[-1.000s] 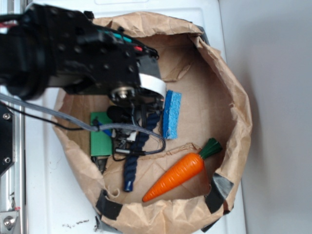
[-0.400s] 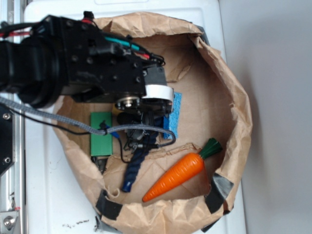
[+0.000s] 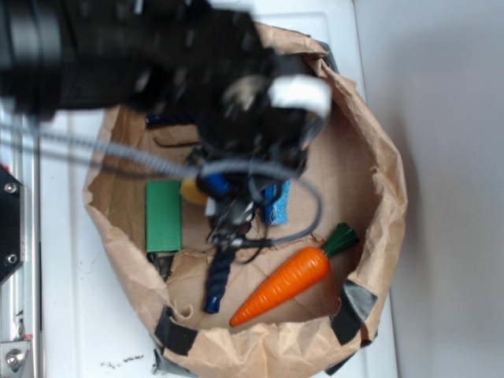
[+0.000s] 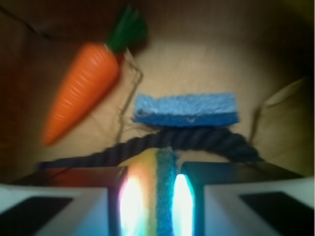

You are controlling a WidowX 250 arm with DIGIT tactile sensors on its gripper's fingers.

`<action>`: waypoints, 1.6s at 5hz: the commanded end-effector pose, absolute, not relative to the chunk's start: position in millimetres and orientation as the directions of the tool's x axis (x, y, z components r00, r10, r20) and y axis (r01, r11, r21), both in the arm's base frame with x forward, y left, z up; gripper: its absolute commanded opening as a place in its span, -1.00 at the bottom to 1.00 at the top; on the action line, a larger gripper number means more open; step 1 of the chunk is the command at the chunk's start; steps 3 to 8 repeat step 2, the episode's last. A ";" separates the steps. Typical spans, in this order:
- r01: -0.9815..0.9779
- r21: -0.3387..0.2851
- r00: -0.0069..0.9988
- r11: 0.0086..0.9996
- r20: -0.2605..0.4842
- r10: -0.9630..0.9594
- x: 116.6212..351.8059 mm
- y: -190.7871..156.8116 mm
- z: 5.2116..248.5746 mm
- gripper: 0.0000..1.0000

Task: Grab the green sponge.

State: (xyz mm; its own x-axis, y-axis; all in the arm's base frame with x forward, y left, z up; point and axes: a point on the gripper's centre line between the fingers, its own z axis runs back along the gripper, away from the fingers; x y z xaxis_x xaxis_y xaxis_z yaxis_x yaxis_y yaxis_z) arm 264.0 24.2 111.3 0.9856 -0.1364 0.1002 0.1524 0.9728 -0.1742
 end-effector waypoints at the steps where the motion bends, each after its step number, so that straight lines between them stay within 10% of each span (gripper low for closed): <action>1: 0.120 -0.144 0.979 0.982 0.182 -0.093 273.2 19.1 155.4 -1.00; 2: 0.166 -0.117 0.962 0.979 0.236 -0.135 267.7 12.9 152.0 -0.40; 8: 0.166 -0.117 0.962 0.979 0.236 -0.135 267.7 12.9 152.0 -0.40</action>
